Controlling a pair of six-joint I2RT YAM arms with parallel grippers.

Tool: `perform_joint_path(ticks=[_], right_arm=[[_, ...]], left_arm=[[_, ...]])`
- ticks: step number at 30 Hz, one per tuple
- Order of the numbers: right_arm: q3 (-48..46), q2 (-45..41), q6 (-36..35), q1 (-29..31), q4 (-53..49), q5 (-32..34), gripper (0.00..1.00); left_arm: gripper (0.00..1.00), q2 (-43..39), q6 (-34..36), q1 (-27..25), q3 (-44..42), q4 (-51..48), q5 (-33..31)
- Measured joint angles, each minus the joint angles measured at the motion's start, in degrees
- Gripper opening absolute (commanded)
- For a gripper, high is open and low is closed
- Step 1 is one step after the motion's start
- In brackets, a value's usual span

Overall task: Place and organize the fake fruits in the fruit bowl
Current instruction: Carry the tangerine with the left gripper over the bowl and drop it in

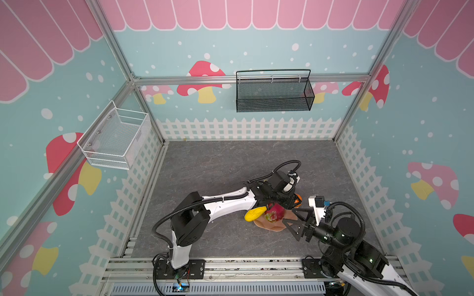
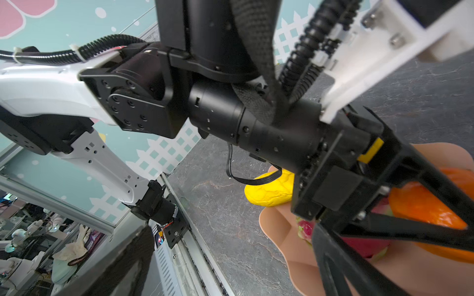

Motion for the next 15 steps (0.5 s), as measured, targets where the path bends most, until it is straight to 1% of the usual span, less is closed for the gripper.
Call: perform_joint_path(ticks=[7,15], right_arm=[[-0.46,-4.5,-0.39,0.0,-1.27,-2.4,0.99],[-1.27,-4.11,-0.46,0.0,-2.16,-3.72,1.0]], left_arm=[[0.51,2.56,0.85,-1.27,2.99,-3.37,0.11],[0.54,3.06,1.66,-1.6,2.99,-5.68,-0.04]])
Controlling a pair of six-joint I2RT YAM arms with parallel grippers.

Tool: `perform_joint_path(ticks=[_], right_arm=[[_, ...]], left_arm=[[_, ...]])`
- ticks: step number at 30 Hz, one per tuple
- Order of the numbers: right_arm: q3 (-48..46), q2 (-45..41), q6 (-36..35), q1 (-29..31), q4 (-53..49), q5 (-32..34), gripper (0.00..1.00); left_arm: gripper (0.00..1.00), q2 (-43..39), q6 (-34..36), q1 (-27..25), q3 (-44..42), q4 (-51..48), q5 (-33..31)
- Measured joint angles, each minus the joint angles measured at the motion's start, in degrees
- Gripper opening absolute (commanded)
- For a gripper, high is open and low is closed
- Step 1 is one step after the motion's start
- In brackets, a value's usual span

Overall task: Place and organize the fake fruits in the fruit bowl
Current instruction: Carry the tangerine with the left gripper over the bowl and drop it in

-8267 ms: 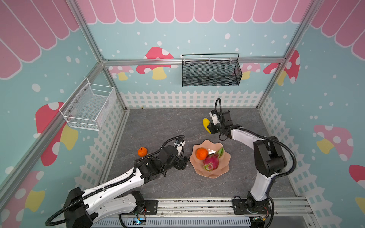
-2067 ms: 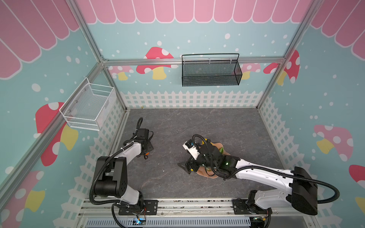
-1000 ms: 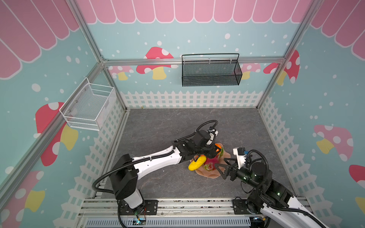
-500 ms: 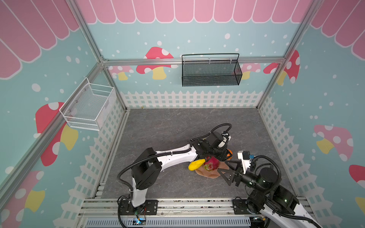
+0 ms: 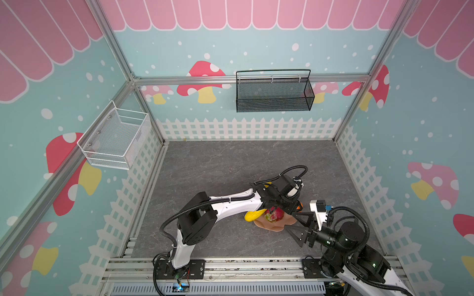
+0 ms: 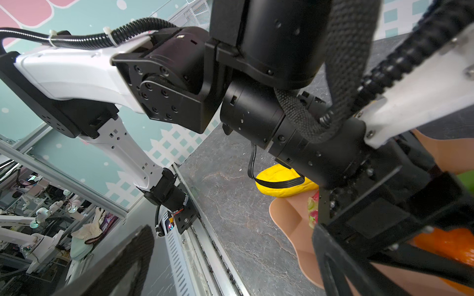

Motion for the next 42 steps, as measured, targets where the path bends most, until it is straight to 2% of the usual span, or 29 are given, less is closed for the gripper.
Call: perform_joint_path(ticks=[14,19,23,29,33,36,40,42], right_arm=[[0.0,0.02,-0.02,0.0,-0.11,-0.11,0.99],[0.0,0.22,-0.22,0.0,-0.11,-0.11,0.99],[0.0,0.22,-0.24,0.0,-0.11,-0.09,0.99],[0.0,0.33,-0.39,0.0,-0.11,0.07,0.99],[0.02,1.97,-0.42,0.0,0.04,1.05,0.99],[0.28,5.05,-0.87,0.22,3.17,-0.26,1.0],[-0.5,9.94,-1.07,0.07,4.22,1.77,0.99],[-0.79,12.85,-1.07,0.0,4.5,3.82,0.99]], left_arm=[[0.6,2.67,2.01,-1.42,2.01,-5.22,-1.7],[0.67,2.84,2.69,-1.46,2.56,-5.99,-2.03],[0.81,2.82,3.02,-1.46,2.97,-6.05,-2.45],[0.82,1.86,3.5,-1.49,3.04,-6.56,-3.72],[0.82,-1.62,4.55,-1.44,2.82,-6.84,-7.5],[0.83,-6.34,4.94,-0.66,1.68,-6.54,-14.14],[0.83,-14.32,2.97,3.82,-2.32,-5.66,-20.72],[0.83,-20.33,1.33,7.91,-7.43,-3.8,-24.39]])
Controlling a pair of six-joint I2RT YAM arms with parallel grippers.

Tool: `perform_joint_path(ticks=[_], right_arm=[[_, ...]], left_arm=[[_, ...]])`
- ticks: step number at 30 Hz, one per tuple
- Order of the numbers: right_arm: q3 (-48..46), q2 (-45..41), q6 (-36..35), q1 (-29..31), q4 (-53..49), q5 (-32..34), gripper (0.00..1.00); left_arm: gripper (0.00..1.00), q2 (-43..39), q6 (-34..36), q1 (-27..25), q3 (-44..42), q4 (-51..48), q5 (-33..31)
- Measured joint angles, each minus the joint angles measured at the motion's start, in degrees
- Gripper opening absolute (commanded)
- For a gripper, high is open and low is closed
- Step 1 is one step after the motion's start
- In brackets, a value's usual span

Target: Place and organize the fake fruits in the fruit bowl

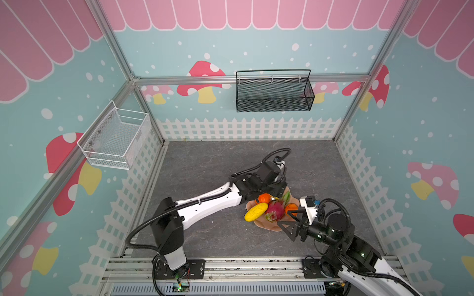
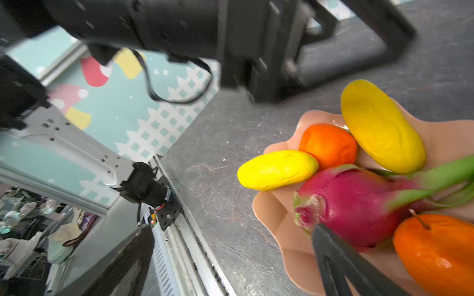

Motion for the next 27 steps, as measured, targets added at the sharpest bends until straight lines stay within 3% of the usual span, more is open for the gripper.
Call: perform_joint_path(ticks=[8,12,15,18,20,24,27], right_arm=[[8.52,21.9,-5.99,-2.12,5.07,6.19,0.99],[14.88,34.25,-11.52,-12.87,11.45,3.1,0.99],[14.25,38.56,-13.79,-23.3,16.61,3.39,0.99],[10.84,38.71,-14.93,-30.93,22.16,9.51,0.99],[7.32,38.1,-15.54,-35.39,27.26,13.92,0.99],[-3.26,38.86,-18.6,-41.05,42.73,21.68,0.99],[-9.6,45.46,-23.69,-41.57,53.37,24.79,0.99]], left_arm=[[0.88,-28.52,-4.68,17.99,-29.81,8.44,-15.28],[0.91,-44.61,-4.46,26.12,-46.49,13.99,-25.53],[0.91,-51.65,-3.19,31.23,-55.8,18.73,-30.62],[0.99,-53.13,0.26,34.05,-63.47,26.47,-34.34],[0.99,-50.88,3.04,35.36,-67.12,32.85,-35.54],[1.0,-40.33,6.43,40.92,-70.05,45.35,-34.62],[1.0,-32.81,8.11,43.36,-69.37,50.84,-32.57]])
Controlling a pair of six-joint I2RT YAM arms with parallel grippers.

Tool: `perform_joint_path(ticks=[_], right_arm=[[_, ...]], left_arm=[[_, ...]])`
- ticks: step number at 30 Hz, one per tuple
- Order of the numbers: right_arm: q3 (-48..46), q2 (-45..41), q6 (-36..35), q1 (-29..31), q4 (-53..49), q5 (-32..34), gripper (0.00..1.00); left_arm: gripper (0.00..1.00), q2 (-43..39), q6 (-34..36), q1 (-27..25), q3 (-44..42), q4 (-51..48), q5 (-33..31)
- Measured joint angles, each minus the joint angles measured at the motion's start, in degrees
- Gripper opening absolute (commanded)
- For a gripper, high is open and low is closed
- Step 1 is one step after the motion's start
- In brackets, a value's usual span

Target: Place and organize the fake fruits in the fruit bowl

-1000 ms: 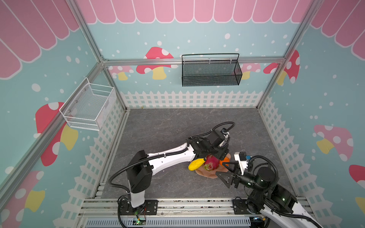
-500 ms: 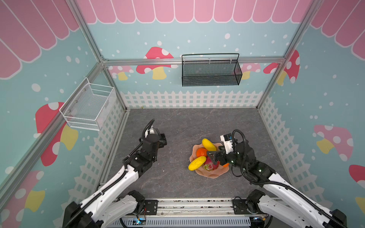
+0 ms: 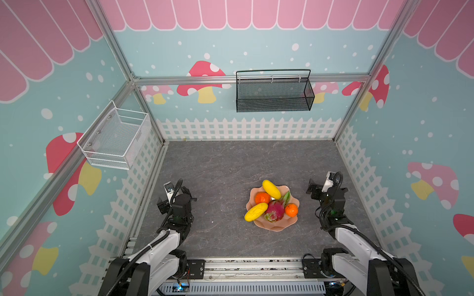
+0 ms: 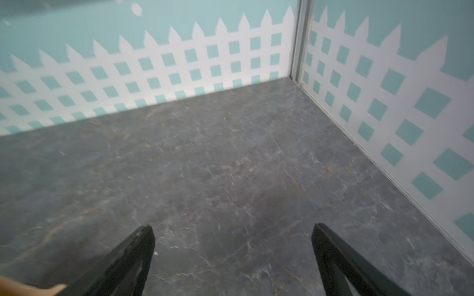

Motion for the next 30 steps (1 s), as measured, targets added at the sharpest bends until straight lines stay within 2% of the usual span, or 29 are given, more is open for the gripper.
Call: perform_joint_path(ticks=[4,10,15,18,30], right_arm=[[-2.23,9.84,-5.9,-0.2,10.88,1.14,0.99],[-3.32,21.53,-12.72,-1.22,32.83,-3.15,0.99],[-2.12,24.7,-15.21,-1.62,35.04,-7.52,0.98],[-1.7,24.65,-15.8,-1.68,36.48,-8.48,0.98],[-1.68,24.65,-16.22,-1.73,36.83,-9.75,0.98]], left_arm=[[1.0,6.4,1.27,1.66,1.77,7.58,4.52],[1.0,18.62,0.46,6.05,2.14,23.8,14.19],[1.0,26.16,1.55,6.14,6.93,24.72,21.62],[1.0,27.06,2.69,5.79,9.62,24.37,24.76],[1.0,26.84,3.63,4.79,8.74,25.9,24.33]])
